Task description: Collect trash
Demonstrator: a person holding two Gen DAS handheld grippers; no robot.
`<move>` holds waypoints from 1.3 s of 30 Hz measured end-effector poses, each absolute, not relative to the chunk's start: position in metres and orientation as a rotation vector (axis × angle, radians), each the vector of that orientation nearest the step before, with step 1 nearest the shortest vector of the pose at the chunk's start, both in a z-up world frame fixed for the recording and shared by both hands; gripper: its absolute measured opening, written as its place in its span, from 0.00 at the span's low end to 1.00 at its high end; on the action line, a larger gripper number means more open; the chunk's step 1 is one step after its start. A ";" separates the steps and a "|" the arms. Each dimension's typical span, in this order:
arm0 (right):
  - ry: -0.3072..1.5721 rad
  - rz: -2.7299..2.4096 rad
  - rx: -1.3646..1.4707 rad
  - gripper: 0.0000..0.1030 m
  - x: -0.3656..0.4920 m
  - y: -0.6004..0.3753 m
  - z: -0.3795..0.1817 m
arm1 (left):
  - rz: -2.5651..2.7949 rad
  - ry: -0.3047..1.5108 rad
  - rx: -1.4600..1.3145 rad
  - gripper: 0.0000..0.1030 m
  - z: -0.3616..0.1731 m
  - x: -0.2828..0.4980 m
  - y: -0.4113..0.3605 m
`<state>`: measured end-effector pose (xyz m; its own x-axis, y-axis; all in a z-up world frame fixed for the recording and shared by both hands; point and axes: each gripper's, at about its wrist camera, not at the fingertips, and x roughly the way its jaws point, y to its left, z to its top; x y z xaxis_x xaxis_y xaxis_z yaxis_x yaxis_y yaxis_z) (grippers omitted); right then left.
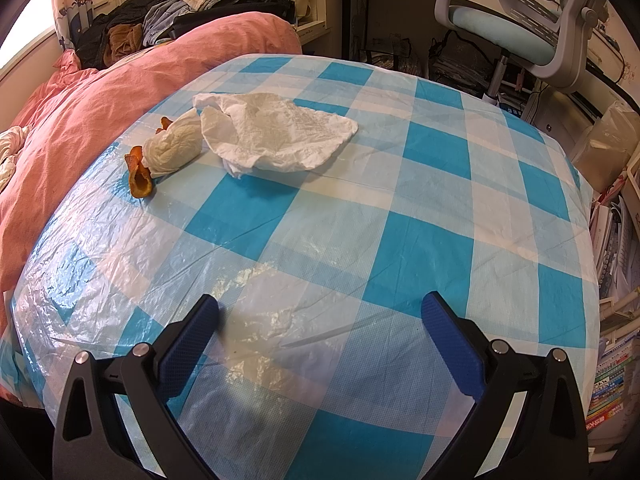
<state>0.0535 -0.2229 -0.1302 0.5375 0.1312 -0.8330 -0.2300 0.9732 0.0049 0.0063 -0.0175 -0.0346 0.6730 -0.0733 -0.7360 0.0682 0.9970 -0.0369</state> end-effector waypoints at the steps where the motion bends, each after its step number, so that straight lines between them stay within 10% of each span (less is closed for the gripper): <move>1: 0.981 0.215 -0.110 0.94 0.052 -0.224 -0.130 | -0.075 0.835 -0.009 0.93 -0.038 0.008 -0.018; 39: 0.914 0.353 -0.077 0.82 0.057 -0.207 -0.101 | -0.008 1.021 -0.167 0.84 -0.111 0.126 0.008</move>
<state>0.0574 -0.2067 -0.1007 0.5572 0.2665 -0.7865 -0.3314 0.9398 0.0836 0.1261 0.0079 -0.1113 0.5238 -0.0843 -0.8477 -0.0717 0.9872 -0.1424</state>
